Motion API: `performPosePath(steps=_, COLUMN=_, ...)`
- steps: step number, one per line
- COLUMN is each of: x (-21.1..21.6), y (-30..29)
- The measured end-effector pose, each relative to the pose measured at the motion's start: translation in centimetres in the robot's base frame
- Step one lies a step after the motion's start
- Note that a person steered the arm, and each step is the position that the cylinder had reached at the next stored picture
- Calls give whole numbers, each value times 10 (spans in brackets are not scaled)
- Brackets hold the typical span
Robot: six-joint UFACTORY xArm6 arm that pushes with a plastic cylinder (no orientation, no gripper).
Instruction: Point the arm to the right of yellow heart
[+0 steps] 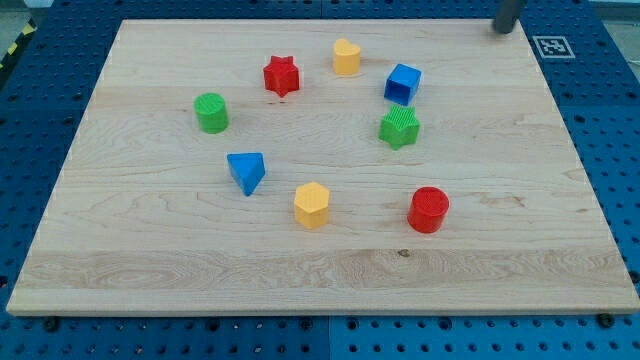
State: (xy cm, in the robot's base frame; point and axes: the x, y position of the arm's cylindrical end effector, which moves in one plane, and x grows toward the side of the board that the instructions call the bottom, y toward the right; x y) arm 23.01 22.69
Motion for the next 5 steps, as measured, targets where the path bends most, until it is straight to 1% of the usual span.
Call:
performPosePath(steps=1, x=49, y=-36)
performPosePath(steps=2, x=63, y=-36)
performPosePath(steps=3, x=118, y=-40)
performPosePath(steps=4, x=118, y=-40)
performPosePath(steps=5, x=95, y=-62)
